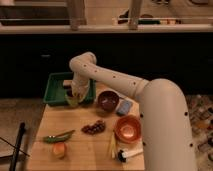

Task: Stack cups into tray

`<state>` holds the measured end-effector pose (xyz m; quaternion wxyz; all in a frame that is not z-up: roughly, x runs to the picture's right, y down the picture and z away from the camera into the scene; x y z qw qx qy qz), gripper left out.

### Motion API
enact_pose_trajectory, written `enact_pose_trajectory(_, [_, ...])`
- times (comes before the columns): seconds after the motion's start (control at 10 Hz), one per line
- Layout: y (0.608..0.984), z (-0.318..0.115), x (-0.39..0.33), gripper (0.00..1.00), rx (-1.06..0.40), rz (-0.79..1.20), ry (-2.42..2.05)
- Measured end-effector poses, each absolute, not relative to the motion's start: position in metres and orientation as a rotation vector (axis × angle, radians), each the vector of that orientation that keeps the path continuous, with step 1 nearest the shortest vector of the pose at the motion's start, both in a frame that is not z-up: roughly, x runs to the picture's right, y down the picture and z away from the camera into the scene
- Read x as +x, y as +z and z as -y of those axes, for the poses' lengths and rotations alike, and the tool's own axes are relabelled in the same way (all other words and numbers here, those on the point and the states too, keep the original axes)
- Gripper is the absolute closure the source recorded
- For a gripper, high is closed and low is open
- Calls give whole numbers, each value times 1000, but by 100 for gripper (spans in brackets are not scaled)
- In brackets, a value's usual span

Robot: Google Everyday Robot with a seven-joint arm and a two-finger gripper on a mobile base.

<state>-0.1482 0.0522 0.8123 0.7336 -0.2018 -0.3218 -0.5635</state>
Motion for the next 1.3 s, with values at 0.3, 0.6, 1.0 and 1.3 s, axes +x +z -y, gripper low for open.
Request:
enact_pose_trajectory(0.3, [797, -41, -147, 100, -413, 704, -1275])
enact_pose_trajectory(0.6, [792, -25, -143, 100, -393, 670, -1302])
enact_pose_trajectory(1.0, [808, -4, -135, 100, -377, 639, -1310])
enact_pose_trajectory(1.3, [826, 9, -128, 100, -374, 632, -1312])
